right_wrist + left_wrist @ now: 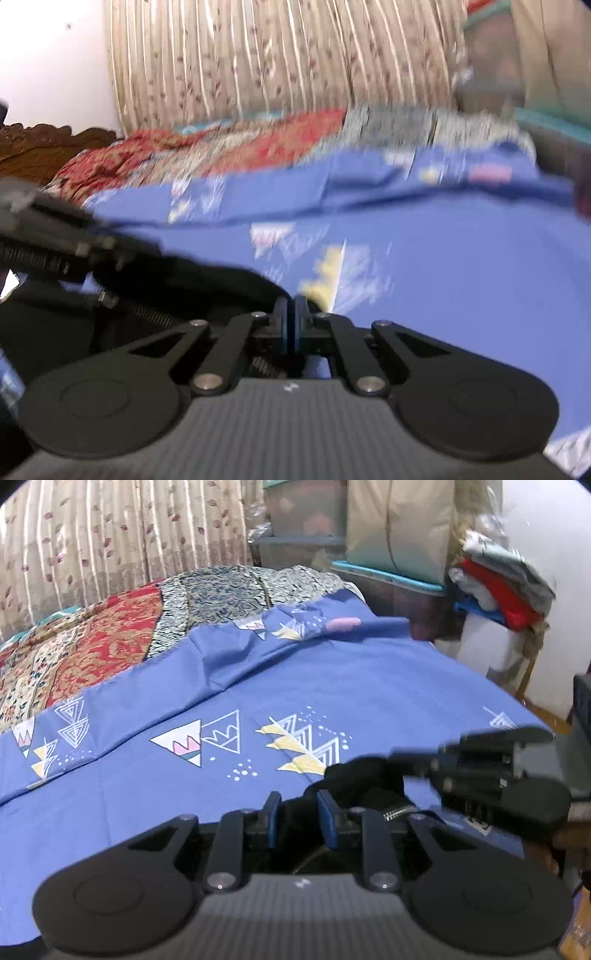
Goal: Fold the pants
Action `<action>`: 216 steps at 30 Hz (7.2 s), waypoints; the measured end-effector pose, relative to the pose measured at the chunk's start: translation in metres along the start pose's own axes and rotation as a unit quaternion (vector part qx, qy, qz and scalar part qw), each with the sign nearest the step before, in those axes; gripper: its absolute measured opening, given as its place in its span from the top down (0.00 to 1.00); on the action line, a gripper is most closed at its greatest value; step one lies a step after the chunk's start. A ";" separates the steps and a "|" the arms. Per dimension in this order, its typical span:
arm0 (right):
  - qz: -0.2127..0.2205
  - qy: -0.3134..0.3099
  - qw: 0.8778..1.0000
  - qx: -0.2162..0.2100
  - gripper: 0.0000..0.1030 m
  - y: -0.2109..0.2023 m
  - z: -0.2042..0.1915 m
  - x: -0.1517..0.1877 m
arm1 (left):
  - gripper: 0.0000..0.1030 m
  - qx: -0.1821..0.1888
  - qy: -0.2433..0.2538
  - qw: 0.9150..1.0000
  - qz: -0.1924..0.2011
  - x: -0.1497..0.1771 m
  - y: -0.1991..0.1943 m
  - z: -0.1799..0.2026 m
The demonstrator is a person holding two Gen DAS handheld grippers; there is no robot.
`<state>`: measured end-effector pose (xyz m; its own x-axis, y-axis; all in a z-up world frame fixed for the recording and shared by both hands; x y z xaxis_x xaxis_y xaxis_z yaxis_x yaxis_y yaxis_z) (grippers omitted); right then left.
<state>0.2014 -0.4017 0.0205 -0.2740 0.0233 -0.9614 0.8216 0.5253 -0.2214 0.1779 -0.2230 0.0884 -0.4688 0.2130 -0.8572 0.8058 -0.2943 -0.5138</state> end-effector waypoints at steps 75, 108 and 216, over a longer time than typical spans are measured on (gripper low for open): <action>-0.309 0.152 0.913 -0.218 0.79 0.178 -0.362 0.061 | 0.47 -0.211 -0.503 0.837 0.046 0.284 -0.233 -0.355; -0.167 0.467 0.865 -0.076 0.27 0.104 -0.189 0.054 | 0.20 -0.094 -0.202 0.970 0.094 0.180 -0.249 -0.216; -0.113 0.136 0.982 -0.060 0.62 0.033 -0.196 0.022 | 0.59 -0.152 -0.197 0.965 -0.082 0.145 -0.118 -0.213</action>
<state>0.1244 -0.2167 0.0239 -0.5800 0.1126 -0.8068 0.6639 0.6393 -0.3880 0.0920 0.0412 0.0320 -0.6514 -0.1558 -0.7425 0.7503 0.0128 -0.6610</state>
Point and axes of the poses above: each gripper's, at about its wrist camera, not at the fingertips, and y roughly the way its jaws point, z to its right, x to its underside, the point moved 1 cm from there along y, roughly the way its jaws point, and after that the axes turned 12 degrees about z, right-handed, at the moved point
